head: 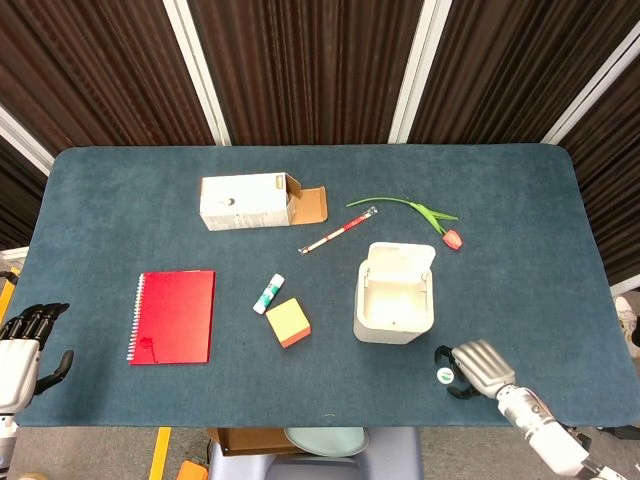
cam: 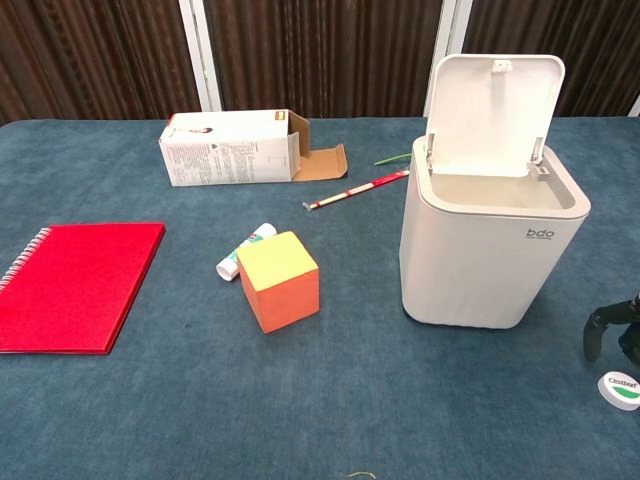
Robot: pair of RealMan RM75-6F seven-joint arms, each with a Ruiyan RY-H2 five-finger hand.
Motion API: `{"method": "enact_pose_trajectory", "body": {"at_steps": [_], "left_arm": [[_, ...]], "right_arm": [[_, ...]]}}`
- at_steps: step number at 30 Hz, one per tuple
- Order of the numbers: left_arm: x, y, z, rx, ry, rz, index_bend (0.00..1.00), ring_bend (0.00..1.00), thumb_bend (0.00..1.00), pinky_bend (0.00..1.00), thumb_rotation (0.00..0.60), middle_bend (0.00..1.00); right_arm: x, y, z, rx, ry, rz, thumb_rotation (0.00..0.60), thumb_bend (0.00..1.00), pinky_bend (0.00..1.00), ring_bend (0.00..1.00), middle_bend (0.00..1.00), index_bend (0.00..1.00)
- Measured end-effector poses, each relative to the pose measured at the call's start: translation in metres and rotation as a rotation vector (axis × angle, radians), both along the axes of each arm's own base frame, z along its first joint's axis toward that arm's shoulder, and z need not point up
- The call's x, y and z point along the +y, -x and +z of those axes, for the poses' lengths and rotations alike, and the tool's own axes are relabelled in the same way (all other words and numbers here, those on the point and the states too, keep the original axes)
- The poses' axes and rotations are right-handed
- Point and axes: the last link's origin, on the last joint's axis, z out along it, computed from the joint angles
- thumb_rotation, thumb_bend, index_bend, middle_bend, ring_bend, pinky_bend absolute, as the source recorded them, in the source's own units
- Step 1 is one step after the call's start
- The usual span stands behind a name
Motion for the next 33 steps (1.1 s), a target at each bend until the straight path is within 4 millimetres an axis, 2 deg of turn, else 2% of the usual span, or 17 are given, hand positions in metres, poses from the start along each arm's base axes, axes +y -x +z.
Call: {"method": "enact_pose_trajectory", "body": {"at_steps": [20, 29, 33], "left_arm": [[0.000, 0.000, 0.001, -0.008, -0.001, 0.002, 0.18, 0.15, 0.39, 0.23, 0.600, 0.19], [-0.001, 0.000, 0.001, -0.009, -0.001, -0.001, 0.18, 0.15, 0.39, 0.23, 0.600, 0.19], [-0.001, 0.000, 0.001, -0.009, 0.001, -0.001, 0.18, 0.15, 0.39, 0.23, 0.600, 0.19]], "right_arm": [[-0.004, 0.004, -0.011, 0.007, -0.004, -0.006, 0.600, 0.34, 0.92, 0.92, 0.81, 0.55], [-0.006, 0.007, -0.012, -0.014, 0.032, -0.005, 0.600, 0.34, 0.95, 0.94, 0.84, 0.66], [-0.007, 0.007, -0.010, -0.030, 0.058, -0.001, 0.600, 0.34, 0.95, 0.95, 0.84, 0.67]]}}
